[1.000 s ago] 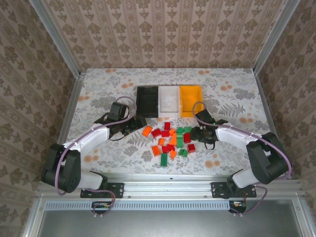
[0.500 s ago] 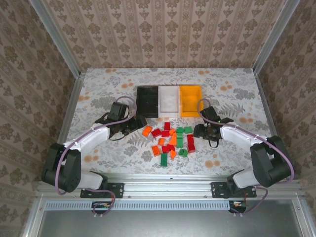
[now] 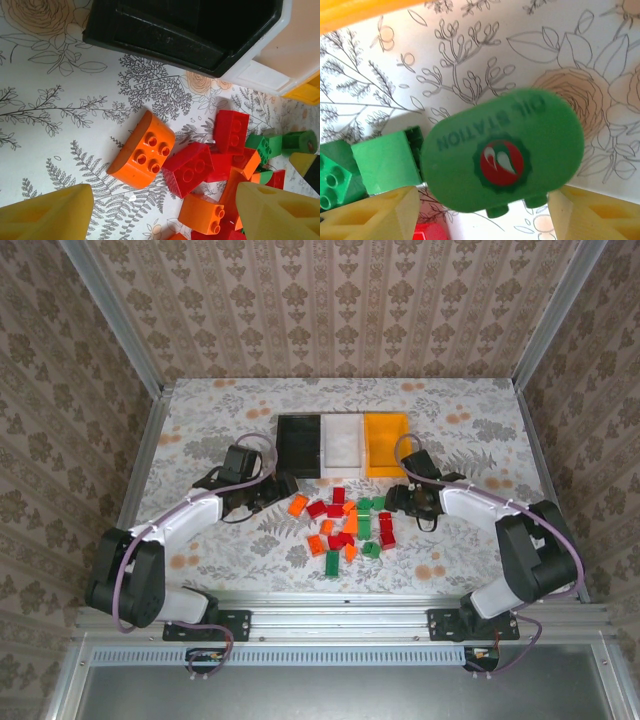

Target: Sort the legos into containers by color

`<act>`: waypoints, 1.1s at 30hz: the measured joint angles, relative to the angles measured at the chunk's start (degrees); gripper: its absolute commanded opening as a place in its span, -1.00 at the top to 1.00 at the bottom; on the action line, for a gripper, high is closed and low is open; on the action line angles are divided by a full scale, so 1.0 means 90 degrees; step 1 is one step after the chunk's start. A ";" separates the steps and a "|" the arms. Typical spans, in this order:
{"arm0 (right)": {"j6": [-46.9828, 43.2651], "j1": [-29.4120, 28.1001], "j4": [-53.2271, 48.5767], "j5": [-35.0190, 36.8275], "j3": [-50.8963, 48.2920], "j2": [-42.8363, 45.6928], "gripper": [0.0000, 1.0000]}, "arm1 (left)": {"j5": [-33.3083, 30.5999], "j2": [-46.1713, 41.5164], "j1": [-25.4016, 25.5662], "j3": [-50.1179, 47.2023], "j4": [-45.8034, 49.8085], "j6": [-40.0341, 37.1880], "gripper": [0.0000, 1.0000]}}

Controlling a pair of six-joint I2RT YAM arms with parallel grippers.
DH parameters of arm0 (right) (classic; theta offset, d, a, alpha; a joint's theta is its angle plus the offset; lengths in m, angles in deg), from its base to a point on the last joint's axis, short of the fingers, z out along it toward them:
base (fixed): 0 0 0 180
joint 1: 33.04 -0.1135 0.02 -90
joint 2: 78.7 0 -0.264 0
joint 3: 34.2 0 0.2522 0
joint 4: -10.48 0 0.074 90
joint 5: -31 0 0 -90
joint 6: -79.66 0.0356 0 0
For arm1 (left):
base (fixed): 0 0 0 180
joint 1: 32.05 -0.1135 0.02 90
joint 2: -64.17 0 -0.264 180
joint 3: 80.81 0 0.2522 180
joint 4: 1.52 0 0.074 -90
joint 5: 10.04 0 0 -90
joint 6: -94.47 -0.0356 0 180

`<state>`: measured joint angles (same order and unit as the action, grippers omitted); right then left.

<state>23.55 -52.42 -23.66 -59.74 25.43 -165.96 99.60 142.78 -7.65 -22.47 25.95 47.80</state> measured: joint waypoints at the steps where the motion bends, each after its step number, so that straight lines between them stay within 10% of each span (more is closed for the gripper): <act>1: -0.0005 0.0019 0.0051 -0.0012 0.0041 -0.0058 -0.40 | 0.0000 0.0005 0.0000 0.0010 0.0005 0.0000 -0.55; 15: 0.0080 0.0165 0.0151 0.0027 0.0916 -0.0891 -0.34 | 0.0000 0.0022 -0.0002 0.0041 0.0109 -0.0007 -0.55; 26: -0.0075 -0.0206 0.0080 0.0923 0.1081 -0.1214 0.44 | 0.0000 0.0005 -0.0070 0.0056 0.0146 -0.0102 -0.55; 33: -0.0126 -0.0335 -0.0109 0.1212 0.0879 -0.0444 0.53 | 0.0010 0.0005 -0.0090 0.0056 0.0148 -0.0100 -0.55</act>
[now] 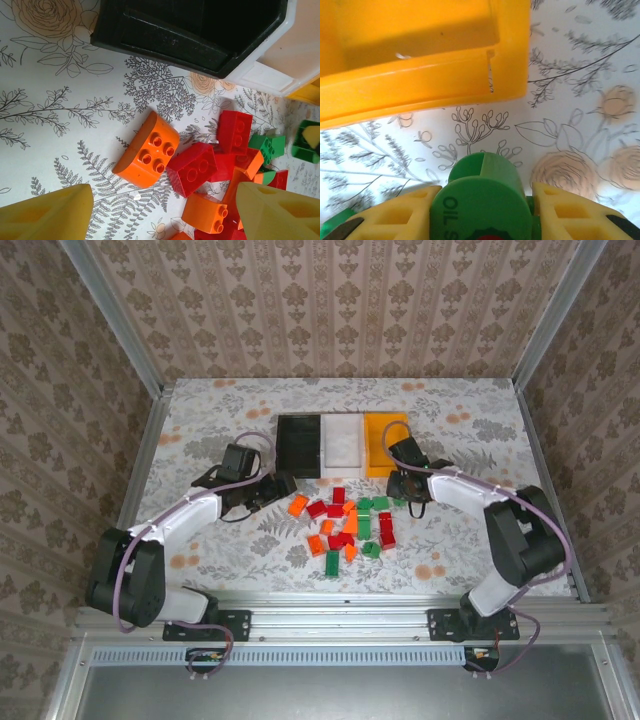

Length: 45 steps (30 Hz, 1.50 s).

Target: Sort the legos into containers by color

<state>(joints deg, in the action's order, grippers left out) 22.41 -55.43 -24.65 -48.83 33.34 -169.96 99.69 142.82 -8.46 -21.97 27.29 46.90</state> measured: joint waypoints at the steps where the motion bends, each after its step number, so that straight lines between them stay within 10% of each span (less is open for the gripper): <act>1: -0.0024 -0.0012 -0.0029 0.0039 0.0002 0.0172 0.53 | 0.0019 0.0000 0.0000 0.0000 -0.0007 0.0000 -0.55; 6: -0.0423 0.0010 -0.0369 0.0294 0.0913 0.0447 0.53 | 0.0282 0.0015 0.0289 0.0000 -0.0345 0.0073 -0.56; 13: -0.1030 0.0357 -0.0423 0.0350 0.3208 -0.1615 0.46 | 0.0624 0.0248 0.1086 0.0134 -0.0719 0.0172 -0.54; 20: -0.1324 0.0423 -0.0988 0.0342 0.4053 -0.2662 0.02 | 0.0488 -0.0389 0.0986 0.0134 -0.0265 0.0017 -0.59; 36: -0.1503 0.0321 -0.1156 0.0347 0.3886 -0.1435 -0.12 | 0.0384 -0.0704 0.0646 0.0134 0.0100 -0.0197 -0.61; 45: -0.0947 -0.0801 -0.1316 0.0255 0.0799 0.0505 -0.01 | -0.0056 -0.0537 0.0444 -0.0039 0.0257 -0.0240 -0.50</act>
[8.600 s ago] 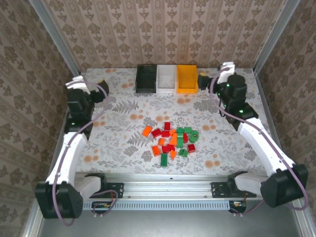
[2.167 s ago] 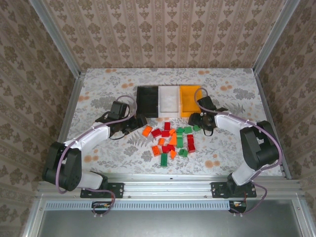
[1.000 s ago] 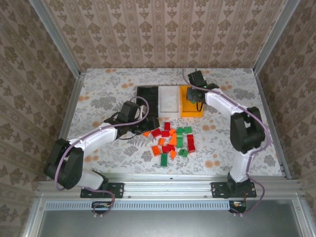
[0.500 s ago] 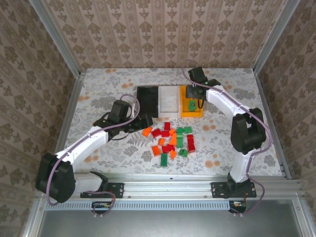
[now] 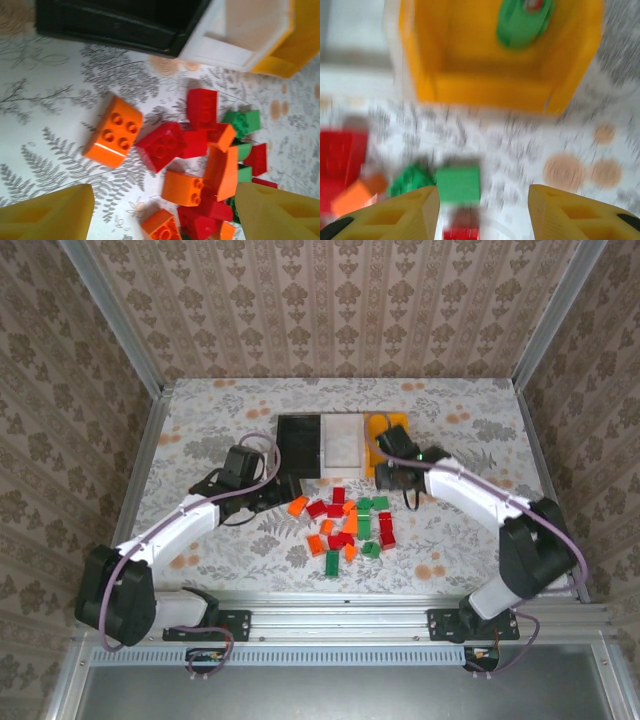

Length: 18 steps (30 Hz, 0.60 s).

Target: Sort the legos into containers by color

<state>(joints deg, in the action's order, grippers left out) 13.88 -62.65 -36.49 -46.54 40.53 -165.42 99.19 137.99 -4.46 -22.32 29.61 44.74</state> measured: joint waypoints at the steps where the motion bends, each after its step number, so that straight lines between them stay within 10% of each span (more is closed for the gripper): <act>1: 0.0104 -0.0170 -0.0029 -0.0070 -0.0294 0.0192 -0.04 | 0.0002 0.0100 -0.0029 -0.0039 -0.0005 0.0000 -0.50; 18: 0.0714 -0.0573 0.0631 -0.0617 -0.1200 -0.0571 0.06 | 0.0044 0.0277 0.0012 -0.0182 -0.0112 0.0027 -0.50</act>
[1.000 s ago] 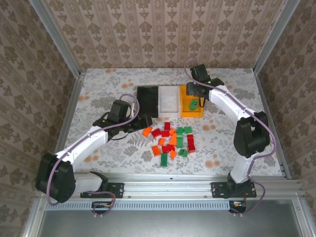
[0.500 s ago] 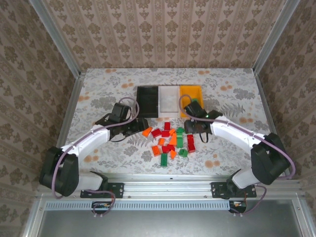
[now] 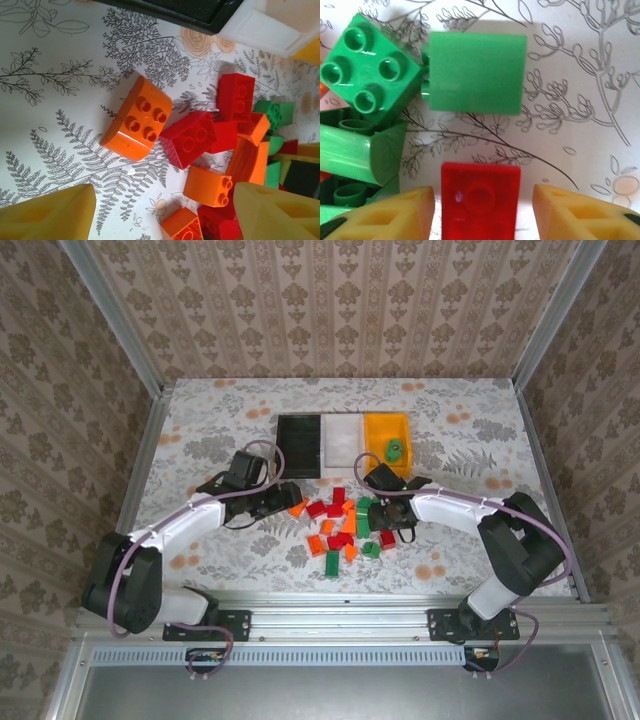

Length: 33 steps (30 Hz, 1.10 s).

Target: Sort the legos into containers by color

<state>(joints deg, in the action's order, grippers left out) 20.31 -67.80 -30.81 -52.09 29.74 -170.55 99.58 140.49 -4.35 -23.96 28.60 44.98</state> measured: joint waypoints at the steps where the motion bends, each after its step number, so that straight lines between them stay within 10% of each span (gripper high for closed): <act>1: 0.0007 0.0000 0.0061 0.0027 0.0000 -0.0058 0.15 | -0.0002 -0.0063 0.0000 0.0000 0.0000 -0.0002 -0.50; 8: 0.0092 0.0000 0.0129 0.0233 0.0002 -0.0180 0.49 | -0.0024 -0.0214 -0.0005 0.0000 0.0022 -0.0005 -0.51; 18: -0.0058 -0.0002 -0.0471 0.0641 0.0726 0.0772 0.49 | -0.0022 -0.0216 -0.0243 0.0010 0.0192 -0.0102 -0.51; 33: -0.0942 0.0146 -0.0877 0.1027 0.6237 -0.3789 0.50 | 0.0049 -0.1328 -0.1095 -0.0168 0.0576 -0.0121 -0.53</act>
<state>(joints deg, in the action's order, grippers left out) 11.83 -66.49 -38.70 -42.84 85.87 -204.65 100.02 128.53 -14.21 -25.46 33.78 43.89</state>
